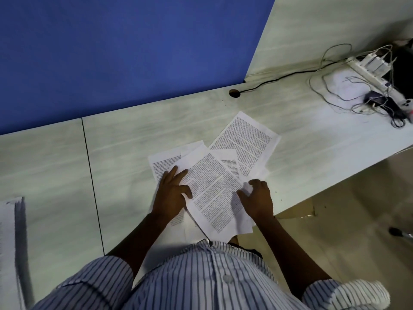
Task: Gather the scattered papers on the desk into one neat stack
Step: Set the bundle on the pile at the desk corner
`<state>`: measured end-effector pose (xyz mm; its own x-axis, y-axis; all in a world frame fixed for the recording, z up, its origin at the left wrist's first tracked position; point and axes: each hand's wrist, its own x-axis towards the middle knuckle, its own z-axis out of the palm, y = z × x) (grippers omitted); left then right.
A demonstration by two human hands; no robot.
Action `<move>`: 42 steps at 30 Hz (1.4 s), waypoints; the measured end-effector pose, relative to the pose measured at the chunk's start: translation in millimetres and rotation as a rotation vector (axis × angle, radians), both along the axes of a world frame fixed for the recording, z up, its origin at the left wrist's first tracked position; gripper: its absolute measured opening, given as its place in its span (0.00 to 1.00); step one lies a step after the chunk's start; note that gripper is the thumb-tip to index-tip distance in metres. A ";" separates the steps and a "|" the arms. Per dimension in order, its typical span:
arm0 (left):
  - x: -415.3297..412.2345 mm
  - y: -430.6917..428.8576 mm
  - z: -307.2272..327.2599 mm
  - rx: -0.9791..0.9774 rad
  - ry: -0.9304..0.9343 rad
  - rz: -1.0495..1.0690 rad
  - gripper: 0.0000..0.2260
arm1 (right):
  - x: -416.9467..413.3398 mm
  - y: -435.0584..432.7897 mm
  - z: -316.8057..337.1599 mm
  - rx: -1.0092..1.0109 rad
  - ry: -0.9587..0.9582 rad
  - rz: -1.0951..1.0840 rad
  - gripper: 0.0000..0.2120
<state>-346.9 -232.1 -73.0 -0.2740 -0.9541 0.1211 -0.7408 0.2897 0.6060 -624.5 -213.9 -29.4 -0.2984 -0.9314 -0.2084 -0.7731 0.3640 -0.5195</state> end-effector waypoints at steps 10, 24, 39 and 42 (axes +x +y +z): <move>-24.5 -6.9 9.3 0.163 -0.102 0.391 0.29 | 7.8 22.2 -11.7 0.237 0.270 0.046 0.35; -23.6 25.7 -8.4 0.167 -0.385 0.213 0.26 | 3.9 91.7 -17.3 0.095 -0.622 -0.457 0.13; -4.6 25.7 0.5 0.114 -0.404 0.284 0.18 | 8.6 34.0 6.5 0.283 -0.540 -0.123 0.07; 1.9 29.5 -1.5 0.204 -0.347 0.431 0.28 | -6.9 14.3 21.7 0.189 -0.493 -0.126 0.04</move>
